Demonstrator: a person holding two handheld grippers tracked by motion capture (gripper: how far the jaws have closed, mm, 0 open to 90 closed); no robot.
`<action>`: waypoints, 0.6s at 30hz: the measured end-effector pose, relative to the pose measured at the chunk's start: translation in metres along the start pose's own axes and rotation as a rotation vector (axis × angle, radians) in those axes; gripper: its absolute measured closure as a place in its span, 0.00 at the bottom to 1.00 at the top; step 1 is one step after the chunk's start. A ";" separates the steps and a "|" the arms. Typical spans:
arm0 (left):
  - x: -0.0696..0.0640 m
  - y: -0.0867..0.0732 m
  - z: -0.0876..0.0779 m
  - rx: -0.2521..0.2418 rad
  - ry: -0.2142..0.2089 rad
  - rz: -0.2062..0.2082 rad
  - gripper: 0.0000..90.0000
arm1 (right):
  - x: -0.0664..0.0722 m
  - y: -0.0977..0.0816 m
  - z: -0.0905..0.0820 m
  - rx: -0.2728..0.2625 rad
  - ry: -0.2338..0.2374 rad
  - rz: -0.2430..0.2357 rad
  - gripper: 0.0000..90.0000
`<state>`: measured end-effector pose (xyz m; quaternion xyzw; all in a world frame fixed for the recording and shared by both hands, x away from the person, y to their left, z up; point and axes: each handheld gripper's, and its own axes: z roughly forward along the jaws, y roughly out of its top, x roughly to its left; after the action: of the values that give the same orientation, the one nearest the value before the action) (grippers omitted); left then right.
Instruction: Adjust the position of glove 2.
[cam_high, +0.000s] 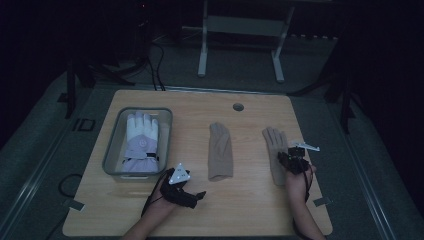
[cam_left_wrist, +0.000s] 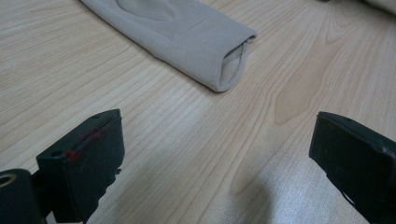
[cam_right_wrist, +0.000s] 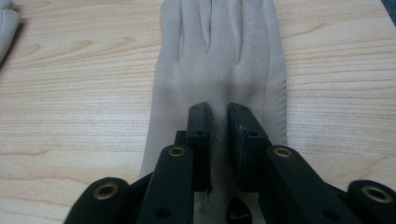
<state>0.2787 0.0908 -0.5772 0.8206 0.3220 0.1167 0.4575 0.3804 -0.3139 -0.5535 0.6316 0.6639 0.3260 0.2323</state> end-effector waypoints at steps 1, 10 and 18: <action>0.000 0.000 0.000 -0.001 0.000 0.000 0.04 | 0.000 0.000 0.000 0.001 0.004 0.004 0.86; 0.000 -0.001 -0.001 -0.011 -0.005 -0.006 0.04 | -0.005 0.017 -0.019 -0.049 0.097 -0.150 0.64; 0.000 -0.001 -0.001 -0.010 -0.005 -0.006 0.04 | -0.019 0.029 -0.015 -0.043 0.173 -0.426 0.61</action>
<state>0.2779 0.0917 -0.5772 0.8175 0.3226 0.1150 0.4630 0.3909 -0.3355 -0.5241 0.4417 0.7925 0.3369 0.2515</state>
